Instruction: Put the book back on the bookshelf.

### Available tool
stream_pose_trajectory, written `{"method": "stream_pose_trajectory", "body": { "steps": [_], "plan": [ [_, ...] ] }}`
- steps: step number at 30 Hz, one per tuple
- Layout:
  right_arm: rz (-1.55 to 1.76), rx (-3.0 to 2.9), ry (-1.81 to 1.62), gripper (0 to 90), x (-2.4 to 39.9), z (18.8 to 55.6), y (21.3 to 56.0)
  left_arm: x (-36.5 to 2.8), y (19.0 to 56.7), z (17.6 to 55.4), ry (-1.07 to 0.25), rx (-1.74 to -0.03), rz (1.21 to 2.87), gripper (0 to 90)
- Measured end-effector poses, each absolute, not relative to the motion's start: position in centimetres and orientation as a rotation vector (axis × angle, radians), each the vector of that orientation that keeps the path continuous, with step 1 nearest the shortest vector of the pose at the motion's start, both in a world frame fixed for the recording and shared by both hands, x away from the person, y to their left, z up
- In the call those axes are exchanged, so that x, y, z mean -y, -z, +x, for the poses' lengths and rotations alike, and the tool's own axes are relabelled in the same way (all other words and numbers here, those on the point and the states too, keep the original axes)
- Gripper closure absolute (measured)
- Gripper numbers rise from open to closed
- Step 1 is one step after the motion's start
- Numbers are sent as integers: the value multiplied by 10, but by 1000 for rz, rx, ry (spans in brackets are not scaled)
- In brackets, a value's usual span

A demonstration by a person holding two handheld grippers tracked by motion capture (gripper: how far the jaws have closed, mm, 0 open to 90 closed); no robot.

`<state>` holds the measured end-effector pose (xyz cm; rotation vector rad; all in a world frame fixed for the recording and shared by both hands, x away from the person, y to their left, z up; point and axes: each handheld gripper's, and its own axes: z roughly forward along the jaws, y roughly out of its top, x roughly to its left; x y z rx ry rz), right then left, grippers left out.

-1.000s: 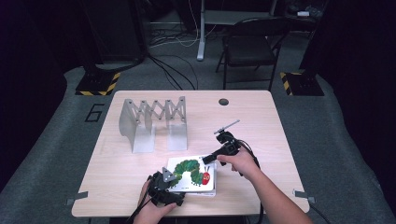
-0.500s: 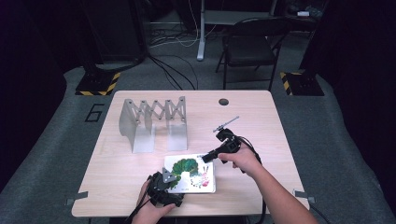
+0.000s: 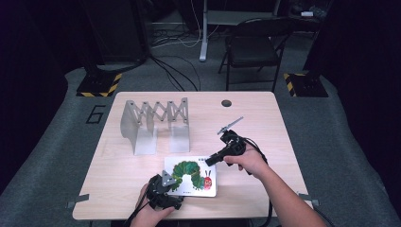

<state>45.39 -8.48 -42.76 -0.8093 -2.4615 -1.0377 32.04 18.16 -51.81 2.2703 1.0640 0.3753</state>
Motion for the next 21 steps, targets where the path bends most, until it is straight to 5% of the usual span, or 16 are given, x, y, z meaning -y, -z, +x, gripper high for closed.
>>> {"method": "stream_pose_trajectory", "body": {
  "steps": [21],
  "plan": [
    [-628,2504,1091,852,72,438,403,-194,516,325,-354,-1070,2245,181]
  ]
}}
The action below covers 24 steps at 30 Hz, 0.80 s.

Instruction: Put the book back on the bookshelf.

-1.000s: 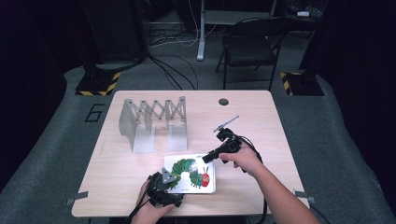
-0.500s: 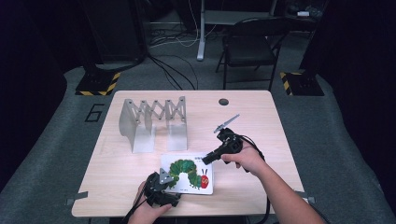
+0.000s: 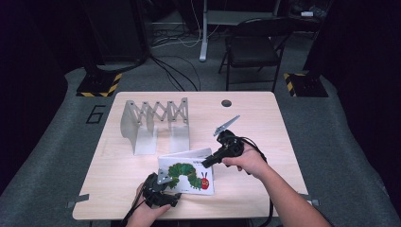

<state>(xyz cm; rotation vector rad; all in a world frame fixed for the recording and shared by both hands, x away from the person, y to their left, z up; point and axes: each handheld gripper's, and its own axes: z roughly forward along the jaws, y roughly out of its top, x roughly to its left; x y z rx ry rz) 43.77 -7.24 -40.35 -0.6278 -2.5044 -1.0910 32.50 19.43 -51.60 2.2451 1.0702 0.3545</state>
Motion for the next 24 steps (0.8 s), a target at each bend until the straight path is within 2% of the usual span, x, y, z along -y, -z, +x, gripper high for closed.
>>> {"method": "stream_pose_trajectory", "body": {
  "steps": [11,24],
  "plan": [
    [-629,2517,1112,852,73,439,403,-206,509,323,-320,-1107,2222,251],
    [-622,2529,1106,852,76,438,403,-217,501,326,-318,-1105,2192,281]
  ]
}}
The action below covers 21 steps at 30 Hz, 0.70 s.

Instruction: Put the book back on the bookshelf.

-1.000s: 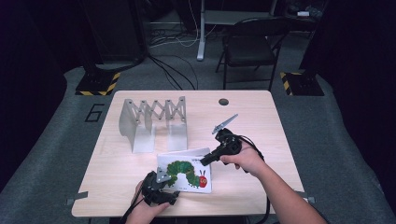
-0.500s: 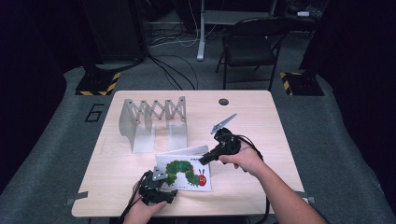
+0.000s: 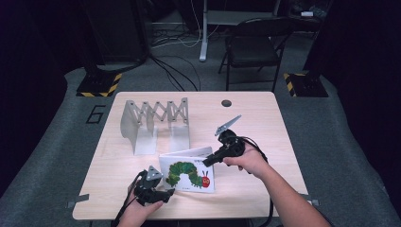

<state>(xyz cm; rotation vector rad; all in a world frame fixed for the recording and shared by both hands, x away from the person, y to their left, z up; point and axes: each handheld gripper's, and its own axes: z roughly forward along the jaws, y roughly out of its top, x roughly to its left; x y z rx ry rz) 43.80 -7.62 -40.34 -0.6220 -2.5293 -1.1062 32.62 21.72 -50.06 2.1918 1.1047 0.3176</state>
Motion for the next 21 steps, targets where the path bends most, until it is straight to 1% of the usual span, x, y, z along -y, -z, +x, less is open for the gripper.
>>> {"method": "stream_pose_trajectory", "body": {
  "steps": [11,21],
  "plan": [
    [-595,2540,1121,851,77,438,405,-226,484,334,-295,-1081,2175,329],
    [-595,2541,1110,851,78,436,404,-230,464,350,-264,-1069,2122,336]
  ]
}}
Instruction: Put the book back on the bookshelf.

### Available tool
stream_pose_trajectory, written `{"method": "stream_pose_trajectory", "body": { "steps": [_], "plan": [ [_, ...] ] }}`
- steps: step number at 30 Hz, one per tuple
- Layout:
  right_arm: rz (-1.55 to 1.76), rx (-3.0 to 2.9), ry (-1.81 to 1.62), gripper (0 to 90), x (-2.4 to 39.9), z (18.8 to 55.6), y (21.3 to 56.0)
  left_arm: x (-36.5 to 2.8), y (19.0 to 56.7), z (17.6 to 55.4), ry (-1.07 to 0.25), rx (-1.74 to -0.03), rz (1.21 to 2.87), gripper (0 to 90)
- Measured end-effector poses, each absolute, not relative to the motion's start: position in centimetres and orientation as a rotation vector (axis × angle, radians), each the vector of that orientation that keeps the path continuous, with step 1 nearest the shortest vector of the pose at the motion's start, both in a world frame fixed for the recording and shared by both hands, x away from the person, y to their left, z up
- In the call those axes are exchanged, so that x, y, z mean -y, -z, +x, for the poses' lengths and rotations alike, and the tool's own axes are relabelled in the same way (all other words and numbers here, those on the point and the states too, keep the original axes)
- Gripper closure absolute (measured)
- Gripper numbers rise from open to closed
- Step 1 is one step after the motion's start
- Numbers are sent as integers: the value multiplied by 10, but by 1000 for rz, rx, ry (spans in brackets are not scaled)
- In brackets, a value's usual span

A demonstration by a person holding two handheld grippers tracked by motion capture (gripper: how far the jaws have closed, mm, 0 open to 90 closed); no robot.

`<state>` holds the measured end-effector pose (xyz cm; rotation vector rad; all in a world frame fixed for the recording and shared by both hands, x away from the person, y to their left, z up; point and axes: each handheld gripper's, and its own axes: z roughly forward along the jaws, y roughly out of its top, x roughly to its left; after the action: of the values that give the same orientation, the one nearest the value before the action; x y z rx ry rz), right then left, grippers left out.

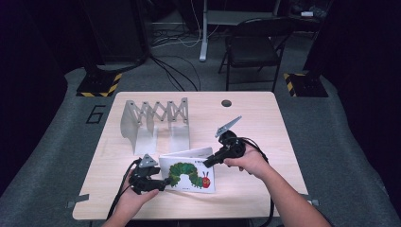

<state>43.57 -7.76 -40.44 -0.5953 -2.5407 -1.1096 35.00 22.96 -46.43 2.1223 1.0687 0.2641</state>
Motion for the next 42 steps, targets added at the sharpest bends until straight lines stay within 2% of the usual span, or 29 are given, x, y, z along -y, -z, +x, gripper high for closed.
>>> {"method": "stream_pose_trajectory", "body": {
  "steps": [8,14,20,42],
  "plan": [
    [-565,2550,1135,850,79,437,407,-226,458,361,-258,-1010,2145,344],
    [-593,2537,1122,849,80,437,407,-227,457,368,-207,-1025,2130,349],
    [-588,2551,1138,845,81,439,409,-229,455,370,-184,-1041,2123,396],
    [-570,2699,1103,790,73,433,411,-235,440,366,-309,-1026,2130,507]
  ]
}}
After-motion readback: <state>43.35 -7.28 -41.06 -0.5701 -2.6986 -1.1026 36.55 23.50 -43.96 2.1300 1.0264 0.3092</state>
